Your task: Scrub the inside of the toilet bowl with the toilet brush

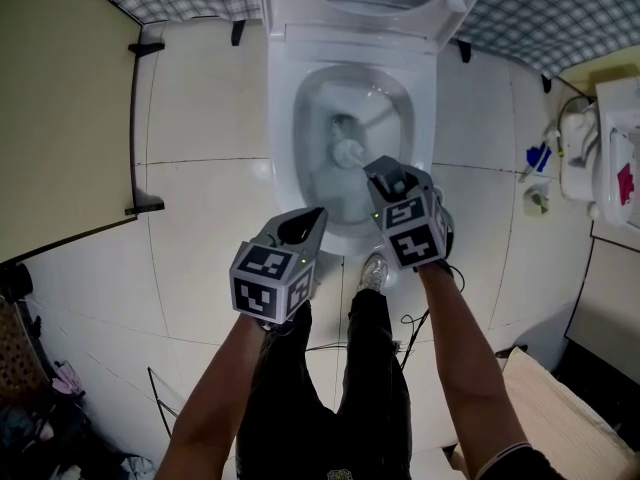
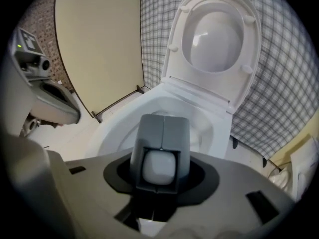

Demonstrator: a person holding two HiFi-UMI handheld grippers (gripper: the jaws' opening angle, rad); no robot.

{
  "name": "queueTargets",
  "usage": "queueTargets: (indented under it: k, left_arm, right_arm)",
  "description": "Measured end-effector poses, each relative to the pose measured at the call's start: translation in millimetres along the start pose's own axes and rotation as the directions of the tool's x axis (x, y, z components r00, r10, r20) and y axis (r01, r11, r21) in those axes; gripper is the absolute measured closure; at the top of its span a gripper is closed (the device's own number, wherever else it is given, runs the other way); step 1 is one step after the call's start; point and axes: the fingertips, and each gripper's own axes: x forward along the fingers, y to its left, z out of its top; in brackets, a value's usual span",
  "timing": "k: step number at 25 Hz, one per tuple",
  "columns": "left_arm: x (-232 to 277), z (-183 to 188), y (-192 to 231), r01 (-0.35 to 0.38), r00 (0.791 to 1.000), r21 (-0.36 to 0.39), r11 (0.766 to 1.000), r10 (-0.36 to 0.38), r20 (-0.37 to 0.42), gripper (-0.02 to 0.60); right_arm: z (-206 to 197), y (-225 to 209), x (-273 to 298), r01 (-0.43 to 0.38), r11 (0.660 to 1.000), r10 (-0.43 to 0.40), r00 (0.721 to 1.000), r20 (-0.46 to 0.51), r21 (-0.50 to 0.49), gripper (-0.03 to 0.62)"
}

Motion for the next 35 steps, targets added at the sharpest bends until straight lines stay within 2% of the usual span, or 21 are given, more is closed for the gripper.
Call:
queueTargets:
  k: [4, 8, 16, 29, 35]
  left_arm:
    - [2, 0, -8, 0.004, 1.000, -0.003, 1.000, -0.004, -0.005, 0.575]
    - [7, 6, -16, 0.009, 1.000, -0.006, 1.000, -0.009, 0.005, 0.575]
    - [9, 9, -21, 0.017, 1.000, -0.021, 1.000, -0.017, 0.011, 0.575]
    - [9, 12, 7, 0.004, 1.000, -0.030, 1.000, -0.003, 0.008, 0.575]
    - [4, 12, 12, 0.000, 1.000, -0.029, 1.000, 0.001, 0.015, 0.575]
  right_arm:
    - [-15, 16, -52, -0.042, 0.998, 0.042, 0.999, -0.013, -0.043, 0.408]
    - [-27, 19, -67, -0.058, 0.996, 0.055, 0.998, -0.040, -0.064, 0.410]
    - [-28, 7, -31, -0.053, 0.998, 0.050, 0.996, -0.072, -0.040, 0.413]
    - [-21, -7, 47, -0.043, 0.998, 0.035, 0.989, -0.147, -0.053, 0.414]
    - [-7, -17, 47, -0.016, 0.998, 0.009, 0.993, -0.119, -0.058, 0.414]
